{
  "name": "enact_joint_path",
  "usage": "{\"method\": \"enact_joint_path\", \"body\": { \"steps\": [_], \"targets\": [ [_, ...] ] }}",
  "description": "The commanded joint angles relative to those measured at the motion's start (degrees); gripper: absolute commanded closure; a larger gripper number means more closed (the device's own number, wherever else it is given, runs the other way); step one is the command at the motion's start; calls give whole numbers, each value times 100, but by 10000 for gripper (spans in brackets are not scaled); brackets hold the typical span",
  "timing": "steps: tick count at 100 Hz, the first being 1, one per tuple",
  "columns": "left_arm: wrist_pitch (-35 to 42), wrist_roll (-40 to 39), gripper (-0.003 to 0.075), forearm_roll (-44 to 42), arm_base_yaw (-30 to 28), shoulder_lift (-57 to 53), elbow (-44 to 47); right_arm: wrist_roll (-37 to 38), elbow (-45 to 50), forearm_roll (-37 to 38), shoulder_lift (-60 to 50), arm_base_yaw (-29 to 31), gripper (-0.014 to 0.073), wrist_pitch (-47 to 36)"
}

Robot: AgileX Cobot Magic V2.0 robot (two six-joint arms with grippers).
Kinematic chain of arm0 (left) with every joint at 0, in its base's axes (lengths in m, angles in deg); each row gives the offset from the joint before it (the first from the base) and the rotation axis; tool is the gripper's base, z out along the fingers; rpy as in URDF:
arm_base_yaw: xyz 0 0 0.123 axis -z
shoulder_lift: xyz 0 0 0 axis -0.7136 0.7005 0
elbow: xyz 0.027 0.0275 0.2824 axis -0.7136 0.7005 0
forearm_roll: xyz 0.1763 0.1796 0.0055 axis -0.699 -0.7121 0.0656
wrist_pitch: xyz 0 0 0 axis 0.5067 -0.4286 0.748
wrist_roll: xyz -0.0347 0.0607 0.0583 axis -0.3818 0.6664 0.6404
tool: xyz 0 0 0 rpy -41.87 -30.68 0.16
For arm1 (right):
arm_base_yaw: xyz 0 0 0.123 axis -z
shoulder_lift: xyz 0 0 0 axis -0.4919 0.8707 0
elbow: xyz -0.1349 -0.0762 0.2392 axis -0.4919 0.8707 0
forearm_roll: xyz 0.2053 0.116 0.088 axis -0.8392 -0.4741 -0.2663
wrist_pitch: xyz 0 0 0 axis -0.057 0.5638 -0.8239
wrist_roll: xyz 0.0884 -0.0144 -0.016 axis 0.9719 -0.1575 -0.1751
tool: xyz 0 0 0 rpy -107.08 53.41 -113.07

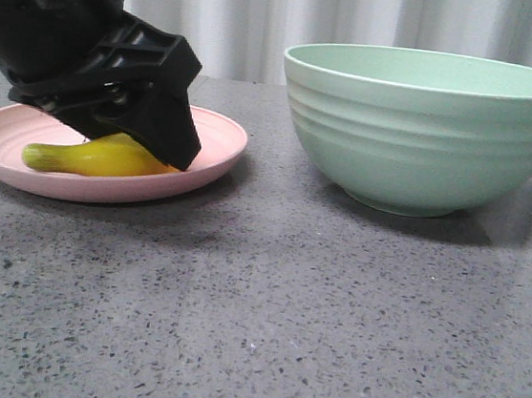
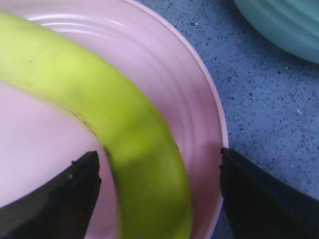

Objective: Transfer banana from pink plate to green bowl

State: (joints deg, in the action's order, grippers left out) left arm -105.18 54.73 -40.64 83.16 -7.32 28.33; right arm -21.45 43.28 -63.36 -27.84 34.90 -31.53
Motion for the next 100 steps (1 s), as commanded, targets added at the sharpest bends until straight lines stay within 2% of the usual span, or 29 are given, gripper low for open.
{"method": "enact_joint_path", "body": {
  "steps": [1, 25, 63, 100],
  "targets": [
    [351, 0, 262, 23, 47, -142, -184, 0, -160, -11, 73, 34, 644, -484],
    [351, 0, 277, 23, 47, -142, -184, 0, -160, -11, 73, 34, 644, -484],
    [351, 0, 452, 23, 47, -142, -184, 0, -160, -11, 73, 34, 644, -484],
    [351, 0, 532, 23, 47, -154, -187, 0, -160, -11, 73, 34, 644, -484]
  ]
}}
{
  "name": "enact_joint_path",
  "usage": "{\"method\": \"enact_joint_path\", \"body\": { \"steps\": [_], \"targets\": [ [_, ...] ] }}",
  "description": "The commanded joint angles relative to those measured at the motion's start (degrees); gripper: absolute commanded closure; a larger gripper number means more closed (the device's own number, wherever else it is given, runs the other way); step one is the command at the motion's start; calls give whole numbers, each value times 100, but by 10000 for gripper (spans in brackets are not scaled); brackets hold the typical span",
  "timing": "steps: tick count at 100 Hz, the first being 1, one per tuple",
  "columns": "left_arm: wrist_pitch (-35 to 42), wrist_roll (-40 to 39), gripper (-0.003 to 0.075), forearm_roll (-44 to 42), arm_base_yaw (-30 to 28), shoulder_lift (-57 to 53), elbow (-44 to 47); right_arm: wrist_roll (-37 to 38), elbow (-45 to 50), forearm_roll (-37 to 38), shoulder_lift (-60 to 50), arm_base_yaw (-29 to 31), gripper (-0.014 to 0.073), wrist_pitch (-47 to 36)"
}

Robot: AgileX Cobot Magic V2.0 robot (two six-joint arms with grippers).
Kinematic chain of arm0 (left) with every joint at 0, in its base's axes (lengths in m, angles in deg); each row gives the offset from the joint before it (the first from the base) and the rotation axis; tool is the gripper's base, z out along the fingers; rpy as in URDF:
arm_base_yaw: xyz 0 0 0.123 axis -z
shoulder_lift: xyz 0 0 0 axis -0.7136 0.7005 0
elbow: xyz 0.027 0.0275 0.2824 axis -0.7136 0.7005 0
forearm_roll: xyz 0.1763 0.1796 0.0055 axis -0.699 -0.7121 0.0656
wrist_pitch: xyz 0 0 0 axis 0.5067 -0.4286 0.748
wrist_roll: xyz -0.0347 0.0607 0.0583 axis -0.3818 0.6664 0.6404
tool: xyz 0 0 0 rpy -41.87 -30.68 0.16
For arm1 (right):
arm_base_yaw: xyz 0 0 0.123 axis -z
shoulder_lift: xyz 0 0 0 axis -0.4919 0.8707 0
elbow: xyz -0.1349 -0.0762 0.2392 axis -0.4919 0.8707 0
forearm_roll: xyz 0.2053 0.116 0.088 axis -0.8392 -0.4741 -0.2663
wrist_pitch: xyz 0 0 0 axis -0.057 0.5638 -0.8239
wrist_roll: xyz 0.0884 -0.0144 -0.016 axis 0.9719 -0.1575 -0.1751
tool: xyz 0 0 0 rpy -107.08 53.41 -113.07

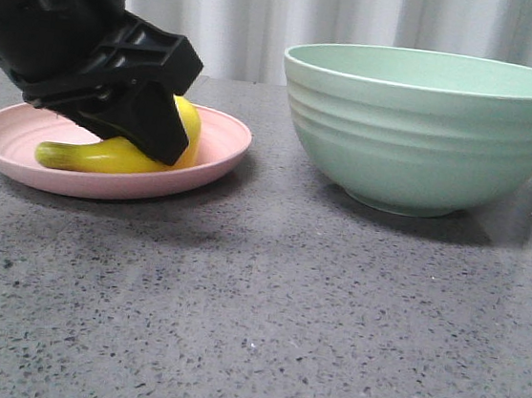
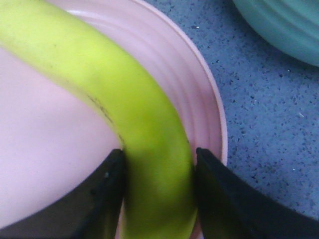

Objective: Transfer banana from pink plate to green bowl

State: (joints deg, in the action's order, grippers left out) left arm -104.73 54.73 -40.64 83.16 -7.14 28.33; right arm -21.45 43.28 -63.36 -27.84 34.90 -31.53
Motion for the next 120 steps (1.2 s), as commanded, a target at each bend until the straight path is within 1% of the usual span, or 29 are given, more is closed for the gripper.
{"method": "enact_joint_path", "body": {
  "steps": [1, 22, 39, 92, 99, 109, 120],
  "targets": [
    [307, 0, 533, 23, 47, -172, -187, 0, -160, -11, 73, 34, 644, -484],
    [213, 0, 533, 23, 47, -195, -338, 0, -160, -11, 73, 34, 644, -484],
    [-74, 0, 533, 13, 47, -209, -607, 0, -160, -11, 73, 34, 644, -445],
    [-54, 0, 533, -40, 47, -662, -720, 0, -160, -11, 73, 34, 644, -309],
    [-54, 0, 533, -40, 47, -776, -720, 0, -160, -11, 73, -15, 644, -226],
    [-54, 65, 533, -40, 47, -956, -720, 0, -214, 92, 73, -236, 644, -58],
    [-54, 134, 533, 2, 86, -1100, -720, 0, -417, 218, 164, -358, 644, 464]
  ]
}}
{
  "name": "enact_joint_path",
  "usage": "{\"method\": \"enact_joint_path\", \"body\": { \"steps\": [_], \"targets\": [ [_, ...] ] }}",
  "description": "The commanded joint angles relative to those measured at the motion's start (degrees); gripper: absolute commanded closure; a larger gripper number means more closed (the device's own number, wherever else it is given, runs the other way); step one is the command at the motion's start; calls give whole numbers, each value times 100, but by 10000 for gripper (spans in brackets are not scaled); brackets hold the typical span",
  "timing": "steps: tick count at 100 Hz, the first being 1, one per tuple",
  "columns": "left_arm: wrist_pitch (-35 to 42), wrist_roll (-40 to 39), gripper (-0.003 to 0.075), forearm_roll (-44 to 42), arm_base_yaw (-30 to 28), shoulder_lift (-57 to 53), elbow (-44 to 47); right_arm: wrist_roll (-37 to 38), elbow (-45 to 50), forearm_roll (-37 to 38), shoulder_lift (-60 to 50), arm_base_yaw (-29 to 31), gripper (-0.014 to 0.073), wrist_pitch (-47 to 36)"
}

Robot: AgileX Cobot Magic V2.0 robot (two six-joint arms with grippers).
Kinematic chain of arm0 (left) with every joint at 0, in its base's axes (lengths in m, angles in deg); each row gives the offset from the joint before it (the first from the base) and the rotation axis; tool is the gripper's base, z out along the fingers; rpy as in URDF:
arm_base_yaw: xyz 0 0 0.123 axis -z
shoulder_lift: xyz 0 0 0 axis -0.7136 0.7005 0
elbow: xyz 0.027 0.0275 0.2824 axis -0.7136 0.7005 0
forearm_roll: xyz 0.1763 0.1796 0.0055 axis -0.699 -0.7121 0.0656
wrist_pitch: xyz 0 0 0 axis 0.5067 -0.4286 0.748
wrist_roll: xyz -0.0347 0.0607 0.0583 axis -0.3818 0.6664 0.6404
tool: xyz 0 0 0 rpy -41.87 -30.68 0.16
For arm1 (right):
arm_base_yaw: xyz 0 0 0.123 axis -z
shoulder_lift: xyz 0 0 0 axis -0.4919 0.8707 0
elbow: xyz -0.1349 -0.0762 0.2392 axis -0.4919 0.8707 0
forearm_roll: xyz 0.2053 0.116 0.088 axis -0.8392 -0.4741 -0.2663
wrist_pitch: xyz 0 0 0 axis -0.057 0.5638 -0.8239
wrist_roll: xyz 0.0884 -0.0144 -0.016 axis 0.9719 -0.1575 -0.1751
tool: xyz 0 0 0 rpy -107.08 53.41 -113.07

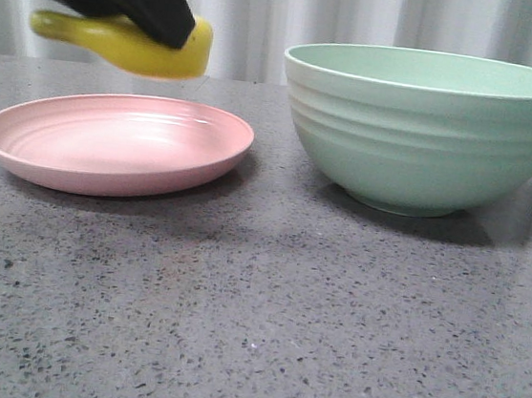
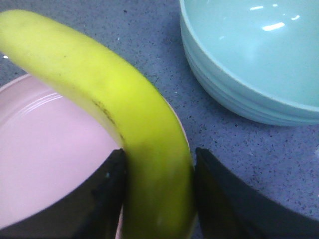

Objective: Transfer banana from pink plate to green bowl

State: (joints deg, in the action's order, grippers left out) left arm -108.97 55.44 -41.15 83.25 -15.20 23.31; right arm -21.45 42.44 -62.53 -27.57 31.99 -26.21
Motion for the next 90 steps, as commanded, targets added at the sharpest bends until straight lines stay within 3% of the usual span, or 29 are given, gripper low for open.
{"method": "enact_joint_path", "body": {
  "steps": [1, 18, 42, 71, 90],
  "targets": [
    [370, 60, 533, 54, 78, -320, -218, 0, -366, 134, 166, -76, 644, -2],
    [381, 487, 533, 54, 487, -398, -230, 0, -911, 146, 500, -136, 623, 451],
    [512, 487, 533, 54, 1052, -398, -255, 0, -1999, -26, 1134, -362, 373, 1158],
    [670, 487, 533, 54, 1403, -398, -255, 0, -3234, -791, 2246, -1107, 341, 1520],
    [780, 509, 533, -4, 1587, -385, -255, 0, -4005, -1408, 3297, -1477, 186, 1622]
  ]
}}
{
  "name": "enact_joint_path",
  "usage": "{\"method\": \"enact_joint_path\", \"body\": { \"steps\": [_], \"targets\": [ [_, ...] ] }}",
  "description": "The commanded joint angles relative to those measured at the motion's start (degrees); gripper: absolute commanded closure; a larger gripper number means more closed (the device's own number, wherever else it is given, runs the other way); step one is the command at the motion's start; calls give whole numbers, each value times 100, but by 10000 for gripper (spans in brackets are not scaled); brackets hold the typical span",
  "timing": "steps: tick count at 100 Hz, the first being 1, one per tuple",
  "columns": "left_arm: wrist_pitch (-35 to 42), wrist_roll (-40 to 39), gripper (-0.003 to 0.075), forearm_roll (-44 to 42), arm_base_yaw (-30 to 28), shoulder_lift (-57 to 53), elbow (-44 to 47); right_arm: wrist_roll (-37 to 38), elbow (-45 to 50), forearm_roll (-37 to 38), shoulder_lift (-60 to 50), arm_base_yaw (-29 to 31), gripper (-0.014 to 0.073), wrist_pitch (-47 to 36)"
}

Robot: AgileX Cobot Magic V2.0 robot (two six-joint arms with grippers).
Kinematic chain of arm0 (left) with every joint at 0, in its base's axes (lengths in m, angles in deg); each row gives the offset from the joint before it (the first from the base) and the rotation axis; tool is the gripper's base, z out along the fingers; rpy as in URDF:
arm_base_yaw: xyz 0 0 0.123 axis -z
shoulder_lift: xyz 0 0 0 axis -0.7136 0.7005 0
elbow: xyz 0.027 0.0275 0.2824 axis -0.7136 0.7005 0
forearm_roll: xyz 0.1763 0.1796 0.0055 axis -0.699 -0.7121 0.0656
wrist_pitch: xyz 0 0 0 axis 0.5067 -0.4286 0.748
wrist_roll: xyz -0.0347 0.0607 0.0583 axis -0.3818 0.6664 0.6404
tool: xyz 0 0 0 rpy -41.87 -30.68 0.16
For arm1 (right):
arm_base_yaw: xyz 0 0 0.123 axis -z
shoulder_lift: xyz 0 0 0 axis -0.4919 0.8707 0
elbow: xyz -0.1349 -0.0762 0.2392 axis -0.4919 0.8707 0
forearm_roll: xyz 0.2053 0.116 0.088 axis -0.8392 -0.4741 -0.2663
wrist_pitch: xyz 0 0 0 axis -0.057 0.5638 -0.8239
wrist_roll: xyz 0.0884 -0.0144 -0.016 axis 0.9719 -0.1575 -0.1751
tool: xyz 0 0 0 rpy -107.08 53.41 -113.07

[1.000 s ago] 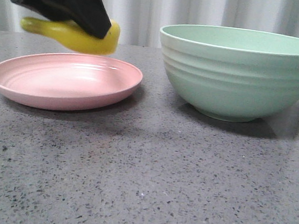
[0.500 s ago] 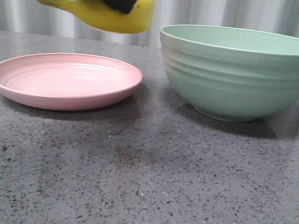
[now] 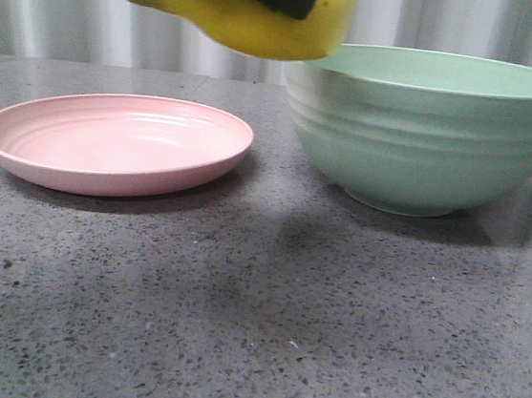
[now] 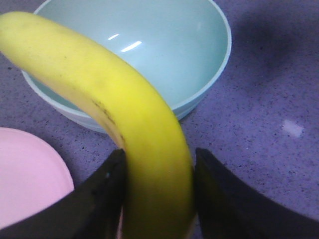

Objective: Transfer banana from pink plate to green bowl

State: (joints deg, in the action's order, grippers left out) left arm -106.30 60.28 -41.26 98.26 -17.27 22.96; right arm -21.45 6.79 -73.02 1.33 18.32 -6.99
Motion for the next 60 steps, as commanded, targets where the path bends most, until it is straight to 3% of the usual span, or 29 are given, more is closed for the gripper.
{"method": "enact_joint_path", "body": {
  "steps": [1, 27, 60],
  "targets": [
    [512, 25, 533, 7, 94, -178, -219, 0, -466, -435, 450, -113, 179, -301],
    [540, 25, 533, -5, 325, -178, -219, 0, -1471, -1597, 1913, -306, 171, 22],
    [625, 25, 533, -5, 470, -98, -219, 0, -2031, -2097, 2742, -328, 171, 237]
  ]
}}
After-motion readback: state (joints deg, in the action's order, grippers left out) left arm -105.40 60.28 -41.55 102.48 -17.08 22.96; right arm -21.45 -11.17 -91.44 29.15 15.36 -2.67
